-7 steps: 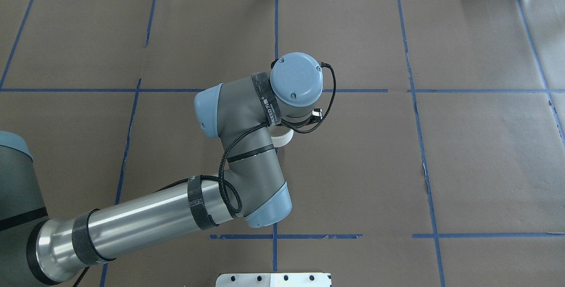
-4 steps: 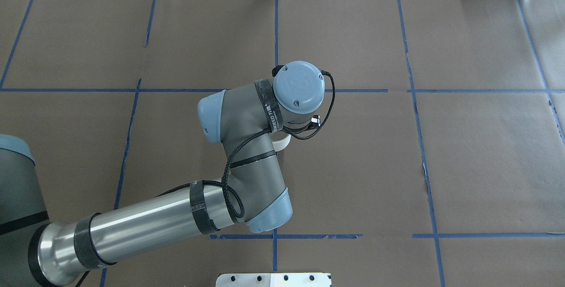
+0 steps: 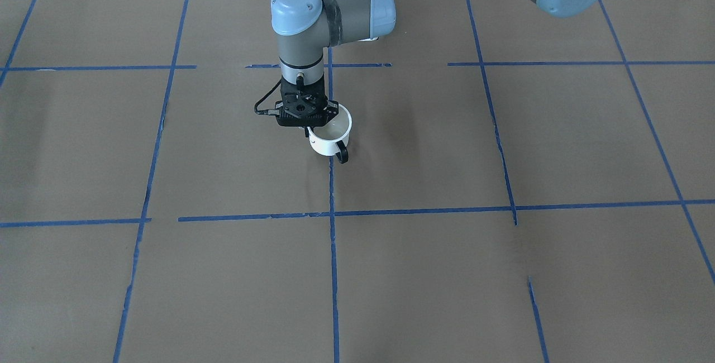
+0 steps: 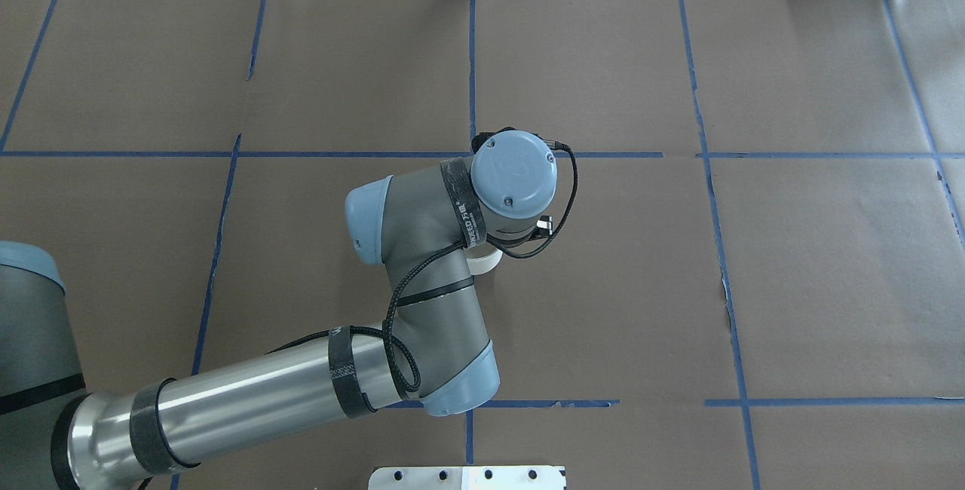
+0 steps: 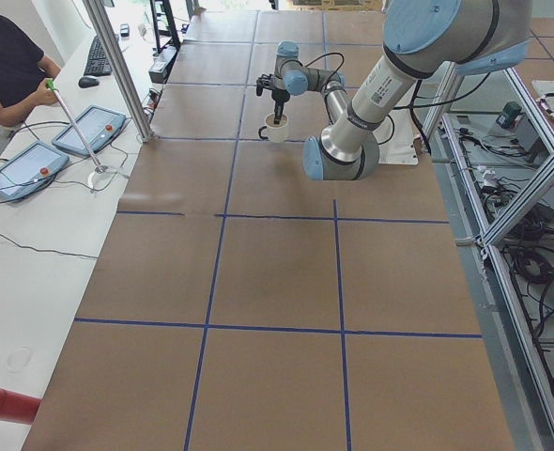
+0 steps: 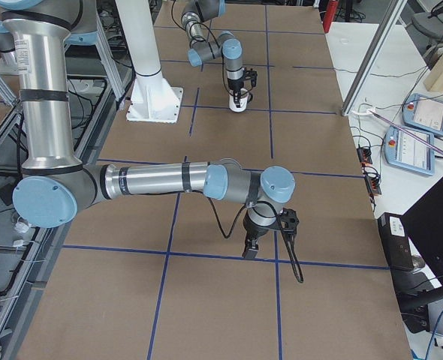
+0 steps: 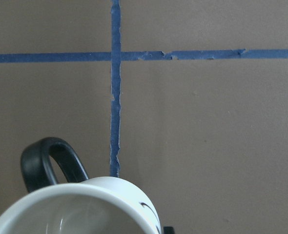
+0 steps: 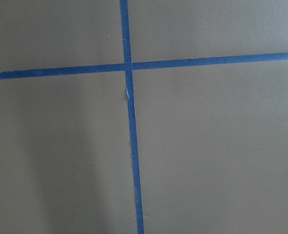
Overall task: Flip mug
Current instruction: 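Rotate the left wrist to turn the mug upright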
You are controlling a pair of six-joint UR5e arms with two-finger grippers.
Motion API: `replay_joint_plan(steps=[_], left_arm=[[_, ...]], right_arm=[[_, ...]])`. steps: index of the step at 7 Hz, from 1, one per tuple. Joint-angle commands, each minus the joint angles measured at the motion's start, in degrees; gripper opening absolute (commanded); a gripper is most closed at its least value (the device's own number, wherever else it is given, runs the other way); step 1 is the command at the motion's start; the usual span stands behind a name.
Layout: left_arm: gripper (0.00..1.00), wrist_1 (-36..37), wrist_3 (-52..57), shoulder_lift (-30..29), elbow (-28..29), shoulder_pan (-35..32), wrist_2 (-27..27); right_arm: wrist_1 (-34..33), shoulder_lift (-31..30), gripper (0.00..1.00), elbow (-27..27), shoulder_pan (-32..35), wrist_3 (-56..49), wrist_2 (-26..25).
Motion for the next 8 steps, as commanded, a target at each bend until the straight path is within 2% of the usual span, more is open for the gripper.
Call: replay_joint_plan(steps=[1,2,3,4,6,8], left_arm=[[0.01,-0.29,-0.19,0.07,0.06,0.06,0.77],[0.31,-0.29,-0.19,0.07,0.06,0.06,0.77],[0.9,-0.29,-0.28,0.16,0.06,0.06,0.77],[1.0,-0.29,-0.54,0.42,0.06,0.06,0.77],[1.0,0.15,-0.54,0.33,-2.03,-0.12,0.86],[1.0,6.35,-0.02,0.51,-12.01,-2.31,0.25]], right_arm=[[0.0,0.0,1.0,0.01,0.0,0.0,0.0],[0.0,0.0,1.0,0.01,0.0,0.0,0.0],[0.0,0.0,1.0,0.01,0.0,0.0,0.0],[0.0,0.0,1.0,0.01,0.0,0.0,0.0],[0.0,0.0,1.0,-0.07,0.0,0.0,0.0],[0.0,0.0,1.0,-0.07,0.0,0.0,0.0]])
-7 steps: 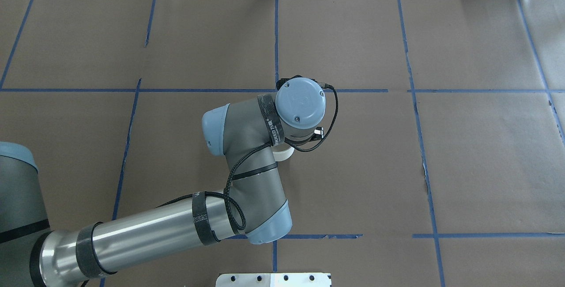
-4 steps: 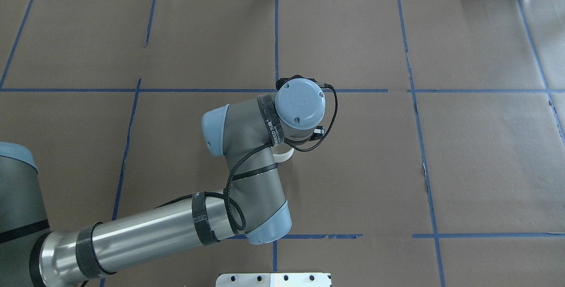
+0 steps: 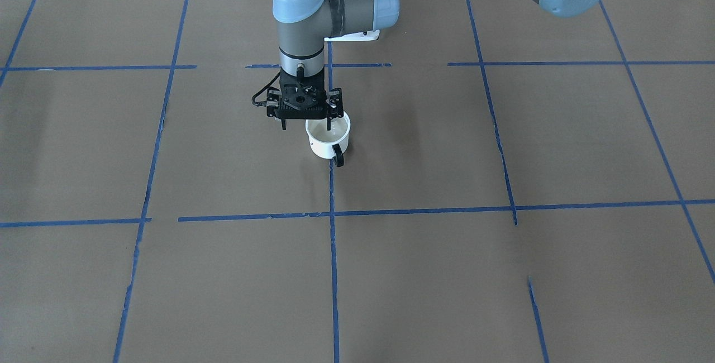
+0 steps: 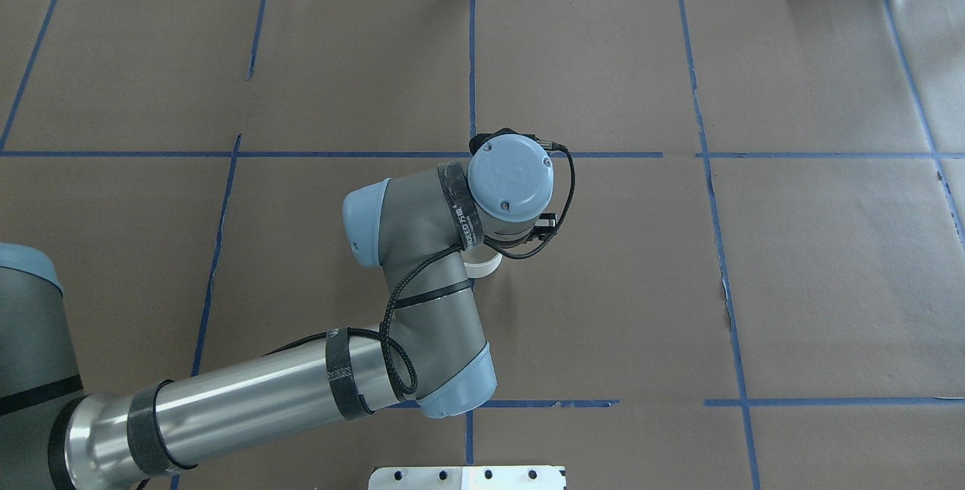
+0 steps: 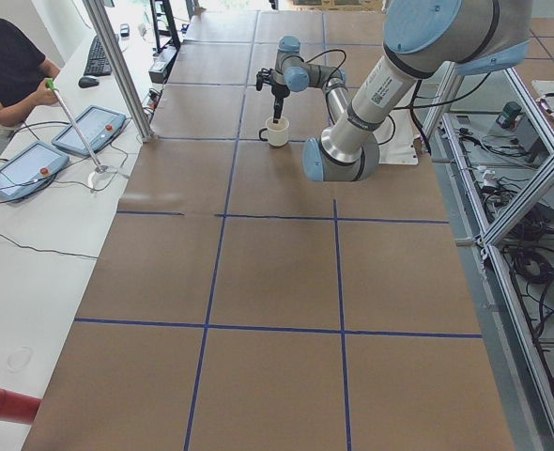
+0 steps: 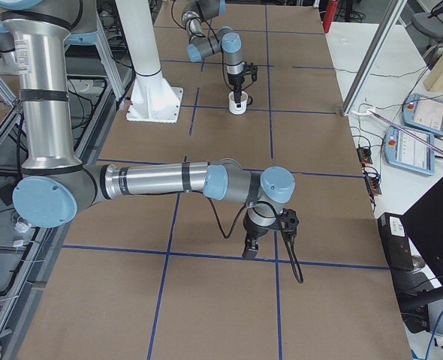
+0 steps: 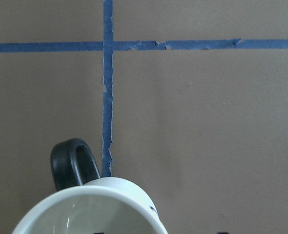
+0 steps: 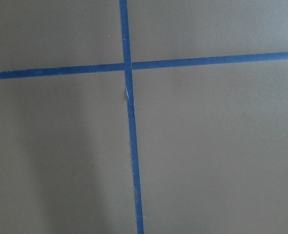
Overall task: Flip mug
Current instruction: 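Rotate the left wrist to turn the mug upright, then set the mug upright on the table and open the left gripper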
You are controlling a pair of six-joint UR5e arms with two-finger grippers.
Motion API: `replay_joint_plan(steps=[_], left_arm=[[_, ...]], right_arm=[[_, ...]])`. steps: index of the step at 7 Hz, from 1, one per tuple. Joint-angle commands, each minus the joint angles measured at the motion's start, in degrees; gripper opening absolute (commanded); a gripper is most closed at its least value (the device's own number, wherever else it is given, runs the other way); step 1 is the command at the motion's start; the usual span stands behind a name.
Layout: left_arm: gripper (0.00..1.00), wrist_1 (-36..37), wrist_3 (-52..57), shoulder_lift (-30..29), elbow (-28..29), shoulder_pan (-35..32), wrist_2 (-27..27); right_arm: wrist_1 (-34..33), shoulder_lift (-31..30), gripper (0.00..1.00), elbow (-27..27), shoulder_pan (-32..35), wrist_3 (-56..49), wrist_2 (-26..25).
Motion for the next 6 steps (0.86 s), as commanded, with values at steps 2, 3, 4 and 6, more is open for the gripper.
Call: replay_joint_plan(steps=[2,3,4,6], left_arm=[[1.0,7.91,1.54,5.15,-19.13,-3.6,-0.34],[1.0,7.91,5.38,8.4,-23.82,-6.14,-0.51],[1.0,7.74,11.68,10.61,-24.82,-9.12,-3.47],[1.0,4.5,22.93,16.06,-24.92,-16.76,-9.19]], right_arm=[[0.0,0.0,1.0,0.08,0.0,0.0,0.0],[0.0,0.0,1.0,0.08,0.0,0.0,0.0],[0.0,0.0,1.0,-0.01,0.0,0.0,0.0],[0.0,0.0,1.0,-0.01,0.0,0.0,0.0]])
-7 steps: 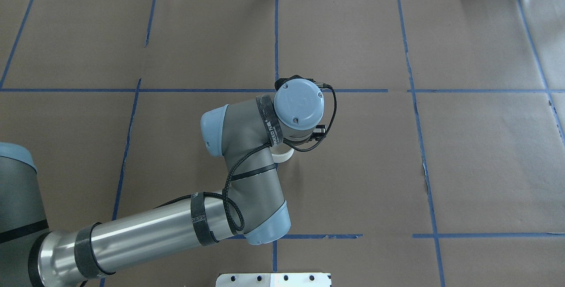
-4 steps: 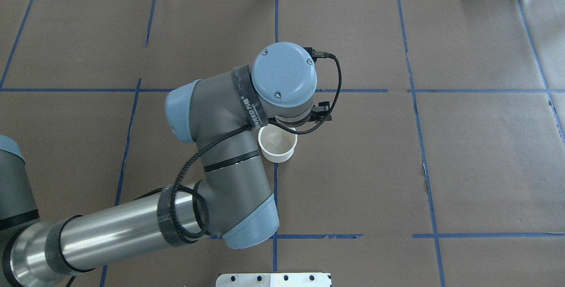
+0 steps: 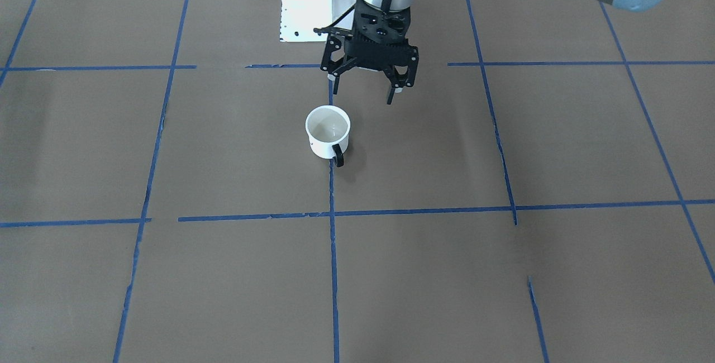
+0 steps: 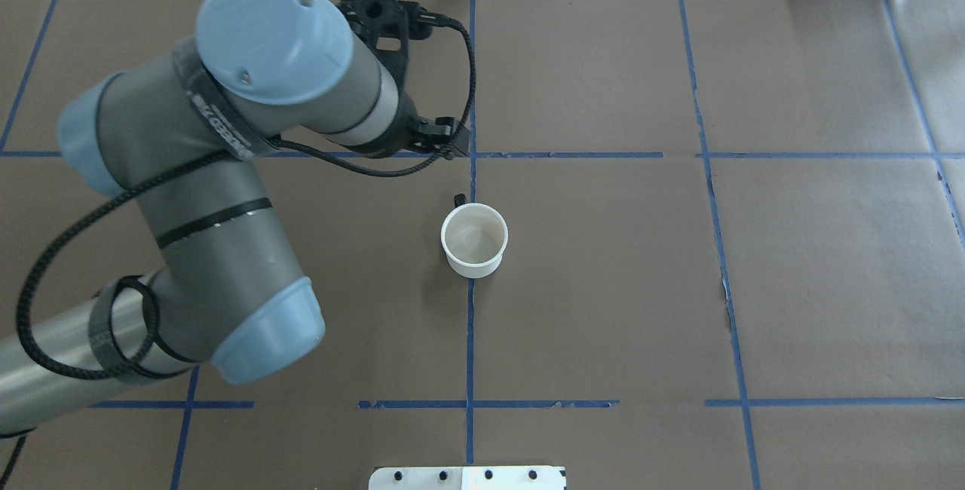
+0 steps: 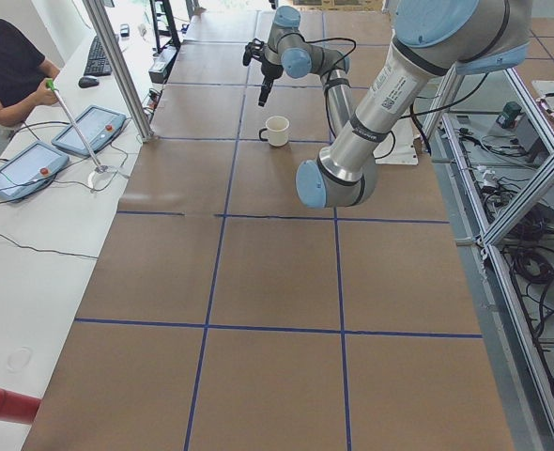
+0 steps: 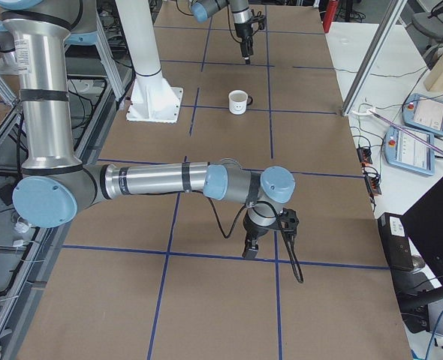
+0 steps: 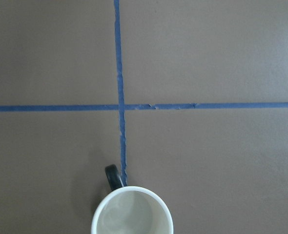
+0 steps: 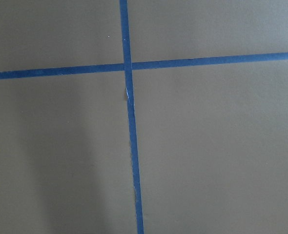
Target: Flip mug
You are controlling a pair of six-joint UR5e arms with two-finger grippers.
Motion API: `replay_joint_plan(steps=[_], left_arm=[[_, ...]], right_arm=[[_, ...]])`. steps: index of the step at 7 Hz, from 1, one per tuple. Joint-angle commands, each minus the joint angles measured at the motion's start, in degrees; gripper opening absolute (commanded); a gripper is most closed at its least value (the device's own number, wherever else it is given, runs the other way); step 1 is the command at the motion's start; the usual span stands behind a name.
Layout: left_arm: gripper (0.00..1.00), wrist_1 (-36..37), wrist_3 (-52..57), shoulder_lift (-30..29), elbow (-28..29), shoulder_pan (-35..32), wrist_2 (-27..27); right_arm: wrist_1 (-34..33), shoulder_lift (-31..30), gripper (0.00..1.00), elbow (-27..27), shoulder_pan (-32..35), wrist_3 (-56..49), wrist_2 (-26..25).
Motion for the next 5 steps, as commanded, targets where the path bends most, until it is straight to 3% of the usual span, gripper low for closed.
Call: replay_joint_plan(steps=[1,4,5], left_arm=[[1.0,-5.52,16.46,8.09,0.31,-10.16,-7.69],[1.0,-19.33,33.54,22.34,9.06,-24.49,-22.02],[1.0,-19.53,37.26,22.9,13.02,-28.28,-24.06]], right_arm=[[0.0,0.0,1.0,0.07,0.0,0.0,0.0],[0.0,0.0,1.0,0.07,0.0,0.0,0.0],[0.0,0.0,1.0,-0.01,0.0,0.0,0.0]])
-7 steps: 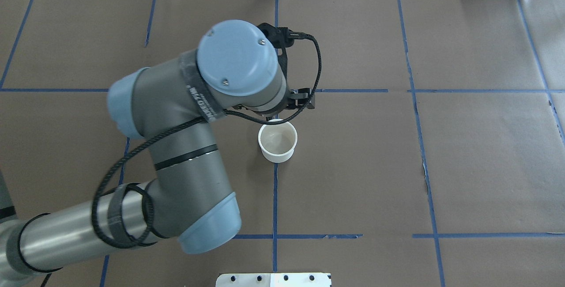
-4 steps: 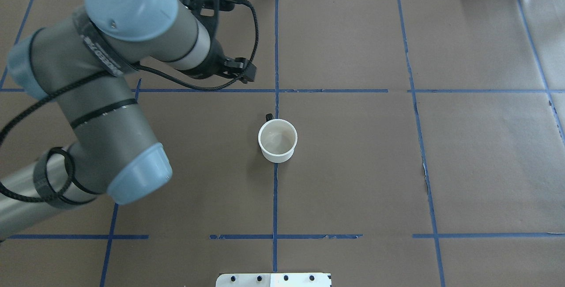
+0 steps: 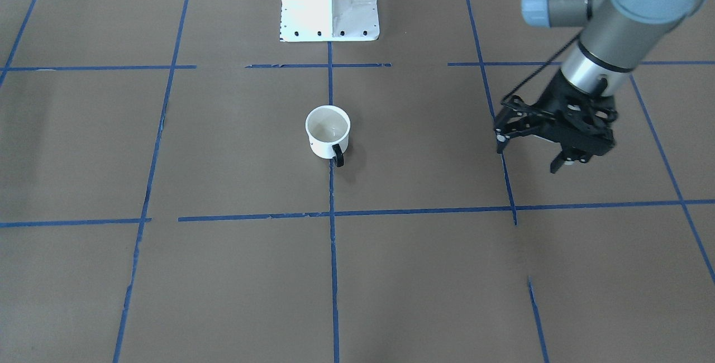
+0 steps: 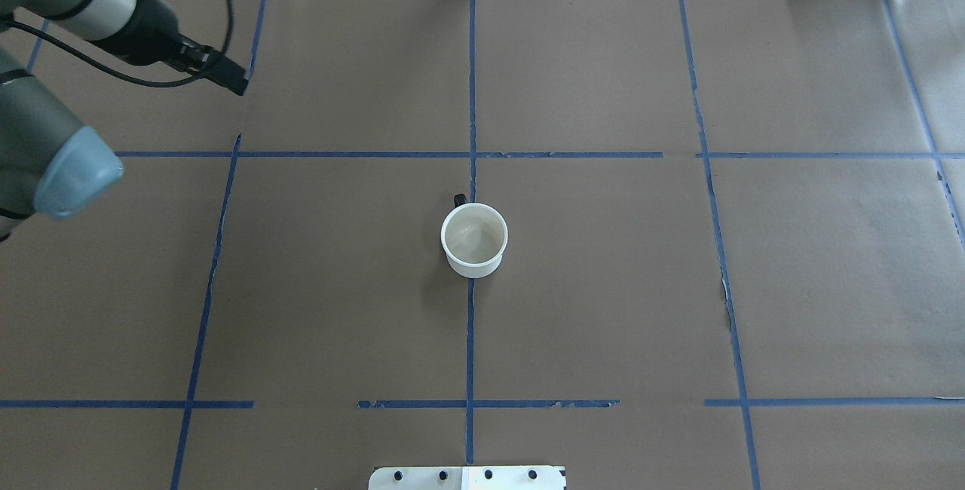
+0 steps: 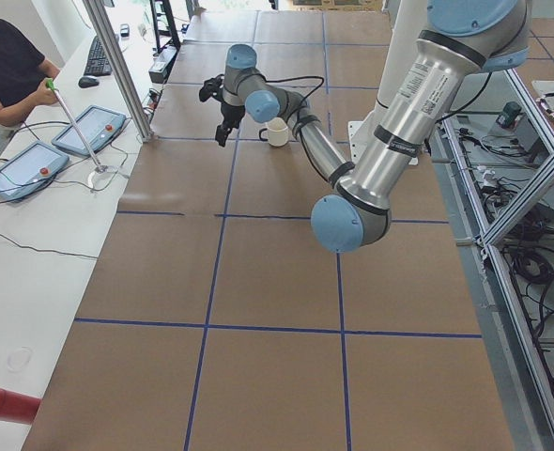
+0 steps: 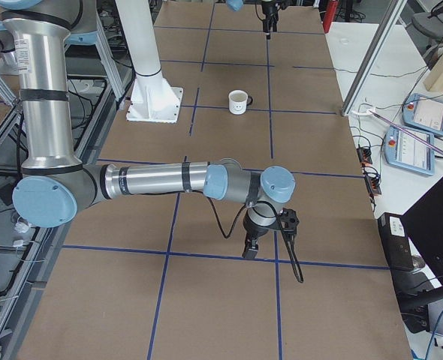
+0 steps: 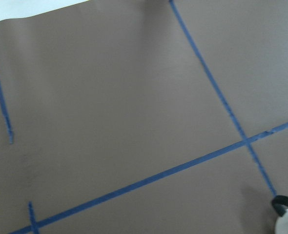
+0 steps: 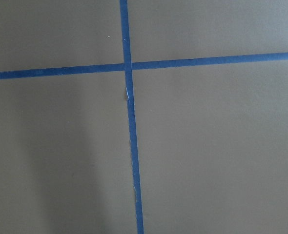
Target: Flip mug
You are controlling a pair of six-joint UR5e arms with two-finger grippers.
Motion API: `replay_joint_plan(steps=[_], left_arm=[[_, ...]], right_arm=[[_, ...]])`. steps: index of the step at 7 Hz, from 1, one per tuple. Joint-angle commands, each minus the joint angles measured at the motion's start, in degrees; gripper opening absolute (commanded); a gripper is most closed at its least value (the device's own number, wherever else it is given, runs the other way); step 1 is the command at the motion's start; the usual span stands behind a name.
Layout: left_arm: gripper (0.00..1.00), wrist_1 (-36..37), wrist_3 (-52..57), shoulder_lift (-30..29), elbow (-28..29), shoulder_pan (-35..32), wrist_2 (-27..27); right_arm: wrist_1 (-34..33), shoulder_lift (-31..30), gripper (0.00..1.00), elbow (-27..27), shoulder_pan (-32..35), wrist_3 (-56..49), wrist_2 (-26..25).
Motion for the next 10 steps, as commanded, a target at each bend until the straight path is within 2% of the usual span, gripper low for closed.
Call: replay_joint_plan(steps=[1,2,3,6,8,10], left_arm=[[1.0,-2.12,8.21,6.42,5.88,-9.48,-5.14],[1.0,-1.86,14.06,7.93,8.68,-13.44,-9.16],[1.0,-1.51,19.78,12.39,9.4,-17.39,-10.07],[1.0,-1.33,29.1,20.4,11.61,-24.35,-9.55],[1.0,-0.46,31.95,21.13,13.89,-28.76,-9.64],[1.0,4.8,31.96,21.48,13.8,-30.0,-9.64]], right_arm=[[0.0,0.0,1.0,-0.03,0.0,0.0,0.0],[0.0,0.0,1.0,0.05,0.0,0.0,0.0],[0.0,0.0,1.0,-0.03,0.0,0.0,0.0],[0.0,0.0,1.0,-0.03,0.0,0.0,0.0],[0.0,0.0,1.0,-0.03,0.0,0.0,0.0],[0.0,0.0,1.0,0.05,0.0,0.0,0.0]])
